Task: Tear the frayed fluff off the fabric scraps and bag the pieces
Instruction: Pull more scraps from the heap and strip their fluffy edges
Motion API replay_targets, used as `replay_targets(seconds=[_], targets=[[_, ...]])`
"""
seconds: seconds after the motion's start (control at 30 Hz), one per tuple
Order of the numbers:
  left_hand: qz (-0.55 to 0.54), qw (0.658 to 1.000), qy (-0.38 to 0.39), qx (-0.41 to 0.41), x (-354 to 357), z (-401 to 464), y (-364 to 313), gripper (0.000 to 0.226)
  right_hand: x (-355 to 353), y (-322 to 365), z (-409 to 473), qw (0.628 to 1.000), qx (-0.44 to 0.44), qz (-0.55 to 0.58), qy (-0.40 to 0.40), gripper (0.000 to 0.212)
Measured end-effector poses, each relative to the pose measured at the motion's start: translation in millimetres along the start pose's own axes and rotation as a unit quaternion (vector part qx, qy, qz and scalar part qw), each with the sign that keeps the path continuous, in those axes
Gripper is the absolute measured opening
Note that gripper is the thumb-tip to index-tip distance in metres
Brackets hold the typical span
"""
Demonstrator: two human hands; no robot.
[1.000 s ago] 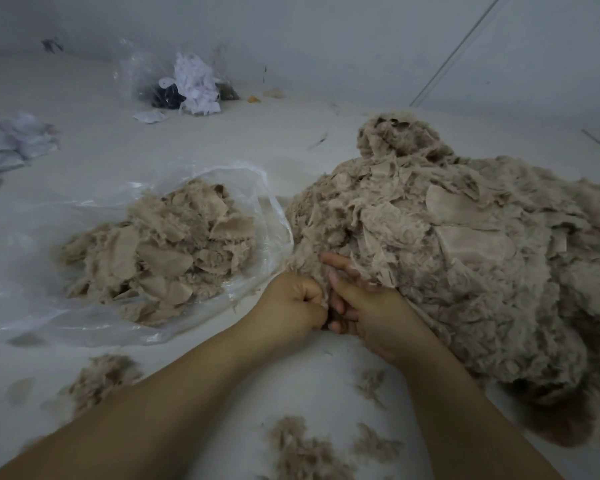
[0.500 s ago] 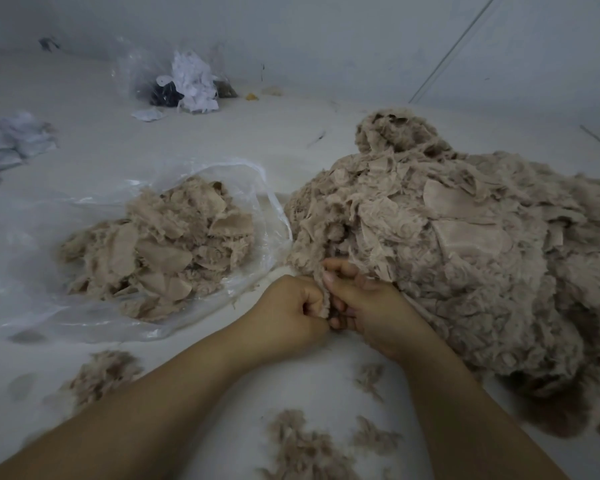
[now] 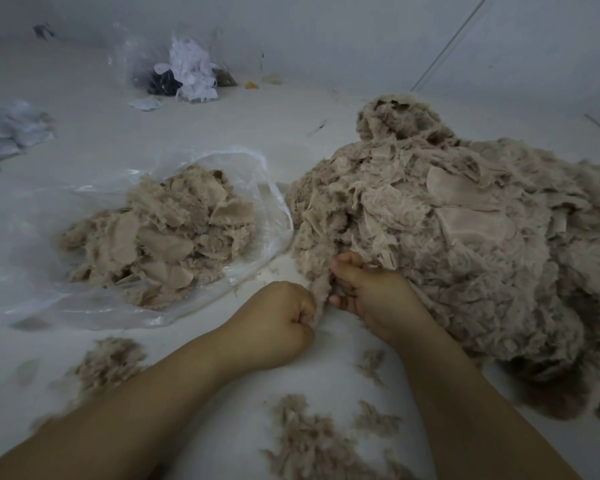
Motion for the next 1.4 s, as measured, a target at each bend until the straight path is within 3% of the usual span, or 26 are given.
replay_targets(seconds=[0.1,0.27,0.33,0.43,0.6,0.73,0.87,1.0,1.07,1.13,1.27,1.33,1.4], targets=[[0.047,0.999,0.011,0.006,4.0,-3.3,-1.9,0.019,1.1,2.6,-1.7,1.000,-0.017,-0.005,-0.012,0.015],[0.065,0.969,-0.237,0.038,-30.2,-11.5,-10.6,0.034,1.9,2.2,-2.3,0.998,-0.038,-0.045,-0.013,0.017],[0.063,0.953,-0.284,0.087,-37.0,-15.6,-21.0,0.042,1.4,2.1,-1.6,0.997,-0.041,-0.061,-0.012,0.015],[0.068,0.954,-0.256,0.142,-32.6,-15.1,-36.8,0.046,-0.6,1.4,0.5,0.996,-0.039,-0.071,-0.029,0.023],[0.158,0.964,-0.188,0.103,-19.4,-11.4,-28.5,0.038,0.4,1.4,-3.3,0.996,-0.031,-0.087,0.003,0.045],[0.191,0.961,-0.134,0.147,-9.6,-11.6,-32.6,0.036,2.0,0.9,-4.1,0.987,-0.059,-0.146,0.041,0.021],[0.221,0.965,-0.038,0.136,5.0,-13.0,-27.9,0.036,-0.8,1.1,-0.8,0.994,-0.053,-0.098,0.021,0.030],[0.220,0.949,-0.207,0.093,-23.8,-18.8,-26.9,0.029,2.5,1.2,-2.9,0.989,-0.058,-0.133,0.019,0.031],[0.231,0.937,-0.245,0.099,-32.1,-16.9,-29.7,0.031,6.5,1.5,-5.6,0.987,-0.054,-0.148,0.036,0.034],[0.236,0.936,-0.237,0.112,-31.2,-13.2,-35.0,0.035,11.2,2.4,-8.5,0.980,-0.054,-0.183,0.060,0.048],[0.253,0.942,-0.167,0.145,-9.8,-12.2,-36.4,0.038,14.6,4.4,-11.8,0.968,-0.065,-0.225,0.086,0.032],[0.203,0.966,-0.132,0.090,-5.1,-10.7,-25.0,0.038,11.8,4.6,-10.3,0.969,-0.074,-0.223,0.081,0.034],[0.093,0.982,-0.167,0.013,-9.7,-8.5,-11.9,0.039,11.8,3.4,-10.2,0.969,-0.079,-0.215,0.094,0.034]])
Point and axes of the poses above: each hand's wrist, its own z-axis towards the middle knuckle, its own x-axis out of the palm, y = z × x, the point moved 6 cm from there along z, towards the middle knuckle, and after that the axes turned 12 degrees about x, right-handed, at the moved point
